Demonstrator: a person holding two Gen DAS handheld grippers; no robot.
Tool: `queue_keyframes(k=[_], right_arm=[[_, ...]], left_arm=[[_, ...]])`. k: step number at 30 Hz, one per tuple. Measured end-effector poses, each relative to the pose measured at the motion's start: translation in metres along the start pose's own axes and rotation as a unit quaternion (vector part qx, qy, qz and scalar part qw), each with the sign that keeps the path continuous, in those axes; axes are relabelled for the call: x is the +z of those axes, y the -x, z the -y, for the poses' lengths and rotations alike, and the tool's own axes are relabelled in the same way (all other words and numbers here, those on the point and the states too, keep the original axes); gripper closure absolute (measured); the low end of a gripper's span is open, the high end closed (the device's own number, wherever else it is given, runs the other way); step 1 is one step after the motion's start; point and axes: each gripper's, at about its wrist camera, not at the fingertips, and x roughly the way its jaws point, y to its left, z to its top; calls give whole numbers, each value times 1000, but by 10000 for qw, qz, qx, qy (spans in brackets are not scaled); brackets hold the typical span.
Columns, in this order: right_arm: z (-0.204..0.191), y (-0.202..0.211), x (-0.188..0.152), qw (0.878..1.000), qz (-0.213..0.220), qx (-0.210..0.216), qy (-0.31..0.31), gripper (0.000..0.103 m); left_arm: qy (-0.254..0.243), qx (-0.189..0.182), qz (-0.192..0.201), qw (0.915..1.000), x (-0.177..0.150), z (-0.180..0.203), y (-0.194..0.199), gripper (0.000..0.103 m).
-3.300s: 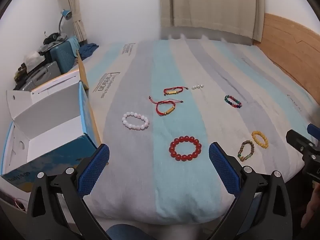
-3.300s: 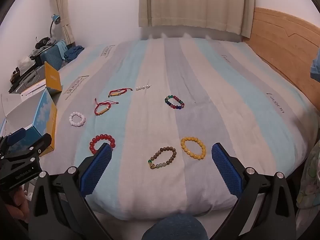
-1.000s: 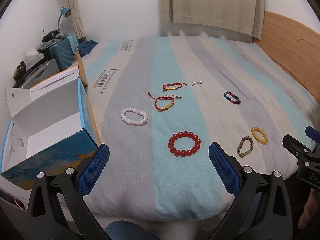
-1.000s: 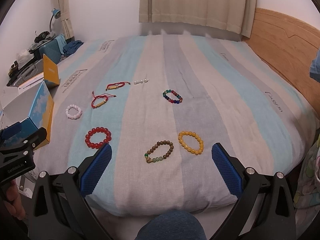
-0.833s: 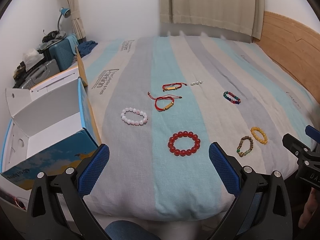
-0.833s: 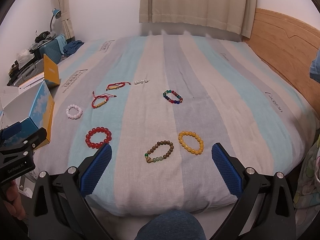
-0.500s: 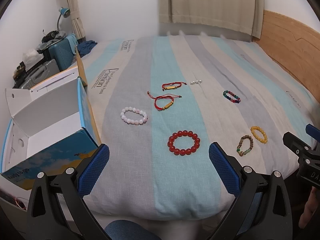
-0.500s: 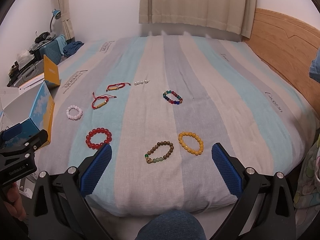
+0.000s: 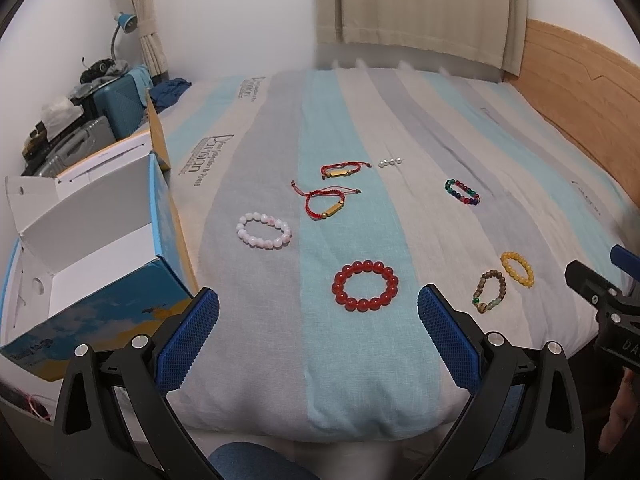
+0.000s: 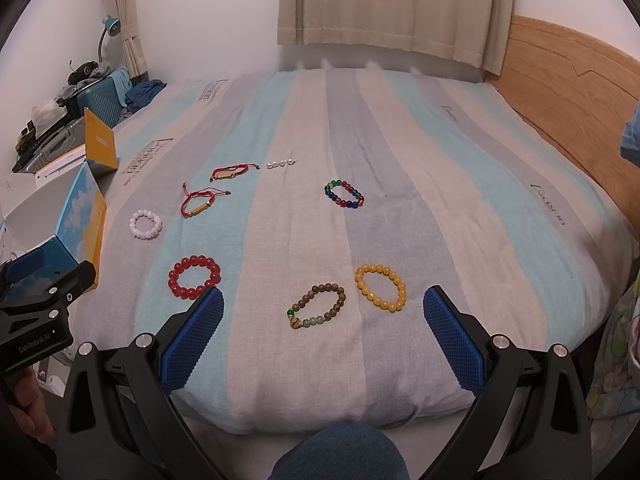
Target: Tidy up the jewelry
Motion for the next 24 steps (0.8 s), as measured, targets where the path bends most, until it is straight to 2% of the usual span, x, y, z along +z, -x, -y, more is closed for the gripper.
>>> queue_keyframes(k=[4, 13, 24], right_arm=[[6, -15, 5, 9999, -128, 18, 40, 7], [31, -80, 13, 9982, -588, -79, 52, 7], [64, -152, -9, 9933, -1133, -171, 111, 13]], left_arm=[[-119, -57, -48, 9999, 5, 3, -17, 6], [-233, -189, -464, 9985, 8, 8, -91, 6], [-280, -244, -775, 9963, -3, 10, -172, 6]])
